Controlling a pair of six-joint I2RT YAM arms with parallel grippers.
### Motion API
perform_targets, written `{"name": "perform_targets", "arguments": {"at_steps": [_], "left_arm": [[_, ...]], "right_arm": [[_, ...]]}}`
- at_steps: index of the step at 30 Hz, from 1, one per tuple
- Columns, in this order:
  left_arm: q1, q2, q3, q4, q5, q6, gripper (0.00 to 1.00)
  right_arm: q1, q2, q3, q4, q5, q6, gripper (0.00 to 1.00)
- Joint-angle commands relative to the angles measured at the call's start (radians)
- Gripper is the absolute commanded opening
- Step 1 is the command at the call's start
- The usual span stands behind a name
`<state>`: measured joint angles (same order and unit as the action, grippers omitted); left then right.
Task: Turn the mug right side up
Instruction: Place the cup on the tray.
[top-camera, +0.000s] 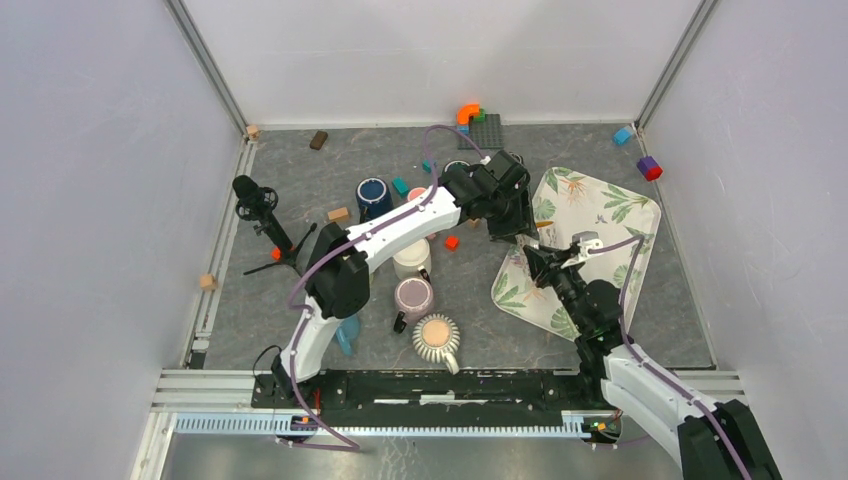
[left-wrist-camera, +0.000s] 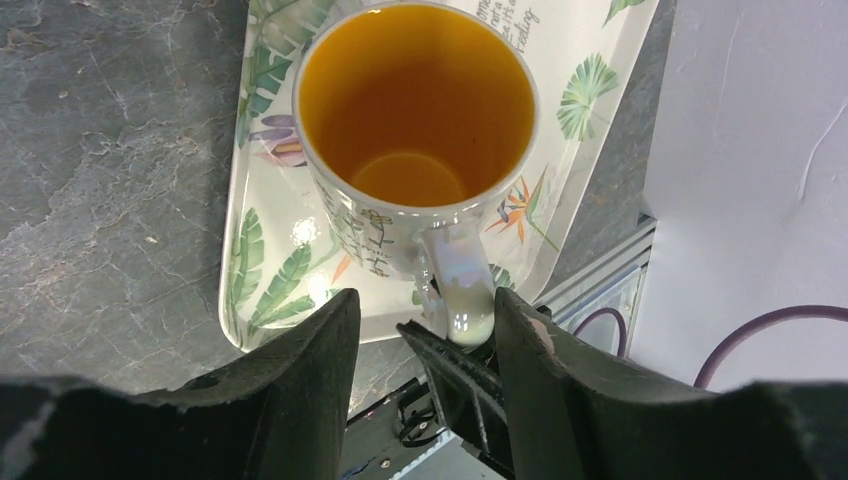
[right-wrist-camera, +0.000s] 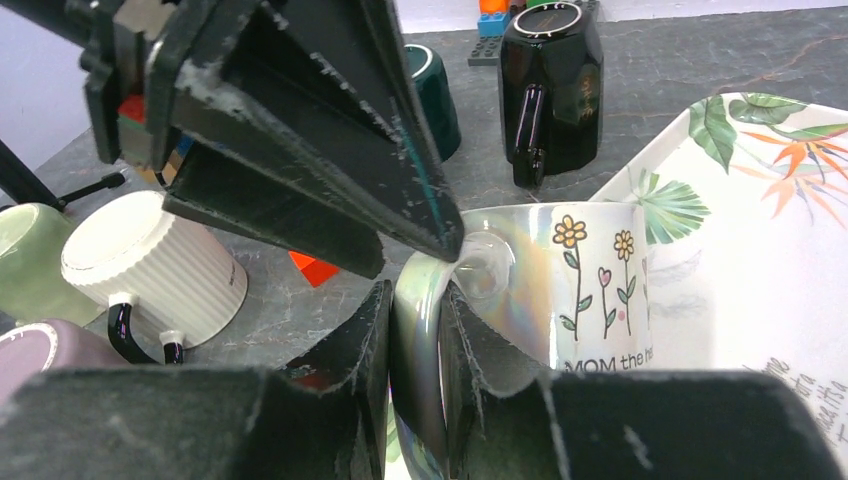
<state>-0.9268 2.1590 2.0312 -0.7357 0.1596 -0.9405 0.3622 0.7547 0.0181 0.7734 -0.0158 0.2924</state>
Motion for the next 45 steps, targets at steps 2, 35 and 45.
{"name": "perform_targets", "arguments": {"at_steps": [2,35,45], "left_arm": [[0.000,0.048,0.110,-0.063,-0.004,0.045,0.58],[0.029,0.086,-0.007,0.089,0.284,0.186,0.35],[0.097,-0.007,-0.191,0.242,0.296,0.104,0.35]], "right_arm": [[0.035,0.035,-0.109,-0.033,0.072,-0.047,0.08],[0.062,0.089,-0.042,-0.095,0.053,-0.086,0.08],[0.061,0.139,0.111,-0.204,0.018,-0.089,0.01]]}}
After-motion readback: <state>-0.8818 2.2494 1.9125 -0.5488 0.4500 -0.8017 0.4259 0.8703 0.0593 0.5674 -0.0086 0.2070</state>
